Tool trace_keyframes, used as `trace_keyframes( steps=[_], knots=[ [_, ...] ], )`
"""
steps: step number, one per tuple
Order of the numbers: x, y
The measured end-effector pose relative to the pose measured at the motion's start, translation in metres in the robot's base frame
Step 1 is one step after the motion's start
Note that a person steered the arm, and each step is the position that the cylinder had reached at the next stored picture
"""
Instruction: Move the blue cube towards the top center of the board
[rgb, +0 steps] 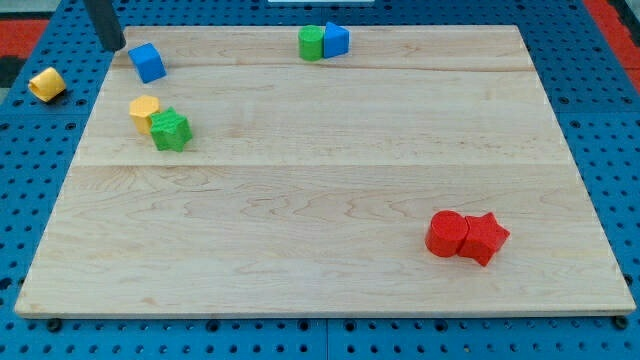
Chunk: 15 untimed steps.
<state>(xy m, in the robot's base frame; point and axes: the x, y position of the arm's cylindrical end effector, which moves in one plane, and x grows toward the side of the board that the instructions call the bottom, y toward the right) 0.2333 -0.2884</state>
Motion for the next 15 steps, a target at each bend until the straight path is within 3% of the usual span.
trace_keyframes(
  steps=[3,4,5,6,7,9,11,15],
  knots=[
    [0.006,0.014],
    [0.024,0.002],
    [0.038,0.029],
    [0.080,0.073],
    [0.076,0.139],
    [0.011,0.075],
    [-0.020,0.075],
    [-0.023,0.202]
  ],
)
